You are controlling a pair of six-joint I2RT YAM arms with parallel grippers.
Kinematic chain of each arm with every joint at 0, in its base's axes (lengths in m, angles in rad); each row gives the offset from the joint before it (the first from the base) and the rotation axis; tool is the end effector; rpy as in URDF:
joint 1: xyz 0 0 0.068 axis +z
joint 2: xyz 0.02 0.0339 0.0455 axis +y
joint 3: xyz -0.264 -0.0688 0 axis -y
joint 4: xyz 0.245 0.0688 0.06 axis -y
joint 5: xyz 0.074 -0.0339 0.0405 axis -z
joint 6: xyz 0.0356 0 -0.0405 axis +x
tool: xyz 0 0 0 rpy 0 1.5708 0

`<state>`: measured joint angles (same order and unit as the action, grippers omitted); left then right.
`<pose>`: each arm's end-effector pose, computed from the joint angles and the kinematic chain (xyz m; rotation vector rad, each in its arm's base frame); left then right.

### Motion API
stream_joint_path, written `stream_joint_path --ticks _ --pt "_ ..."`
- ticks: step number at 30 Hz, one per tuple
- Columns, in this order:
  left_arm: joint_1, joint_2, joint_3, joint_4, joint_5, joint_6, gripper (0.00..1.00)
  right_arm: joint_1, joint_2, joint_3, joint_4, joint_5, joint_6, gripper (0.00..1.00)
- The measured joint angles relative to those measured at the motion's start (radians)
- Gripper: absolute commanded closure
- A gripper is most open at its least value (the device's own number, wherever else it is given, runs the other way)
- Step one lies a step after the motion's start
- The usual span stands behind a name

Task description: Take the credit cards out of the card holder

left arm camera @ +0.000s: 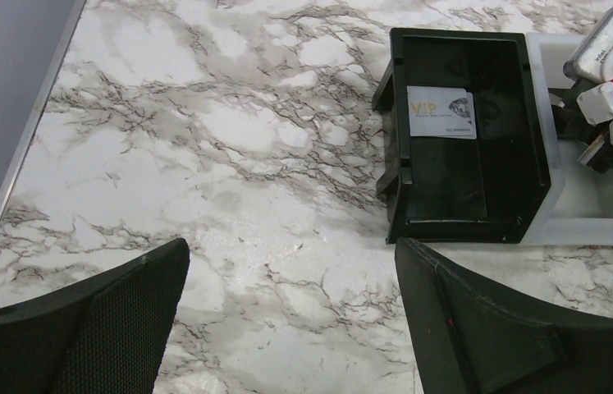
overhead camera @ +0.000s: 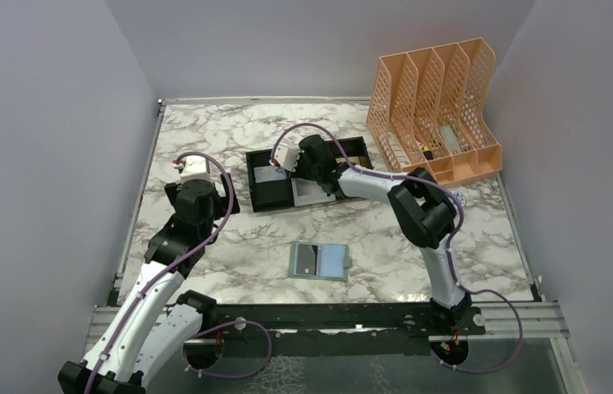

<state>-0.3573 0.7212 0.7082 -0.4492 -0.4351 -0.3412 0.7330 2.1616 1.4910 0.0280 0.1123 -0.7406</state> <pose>0.1576 -0.0428 0.2972 -0.2535 1.9709 -0.0081 0.3623 0.3208 0.1620 -1.4394 1.6792 -0.1285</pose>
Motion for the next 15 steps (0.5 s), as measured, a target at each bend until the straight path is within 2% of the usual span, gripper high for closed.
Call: stream_joint_path --ticks 7,10,15 --pt "0.0 0.013 0.0 0.0 0.0 0.001 0.01 -0.008 0.0 0.0 -0.03 -0.024 0.004 0.78" --pt "0.0 0.014 0.0 0.0 0.0 0.002 0.01 -0.009 0.0 0.0 -0.04 -0.025 0.006 0.68" --pt "0.0 0.014 0.0 0.0 0.0 0.005 0.01 -0.016 0.001 0.017 -0.073 -0.031 0.014 0.67"
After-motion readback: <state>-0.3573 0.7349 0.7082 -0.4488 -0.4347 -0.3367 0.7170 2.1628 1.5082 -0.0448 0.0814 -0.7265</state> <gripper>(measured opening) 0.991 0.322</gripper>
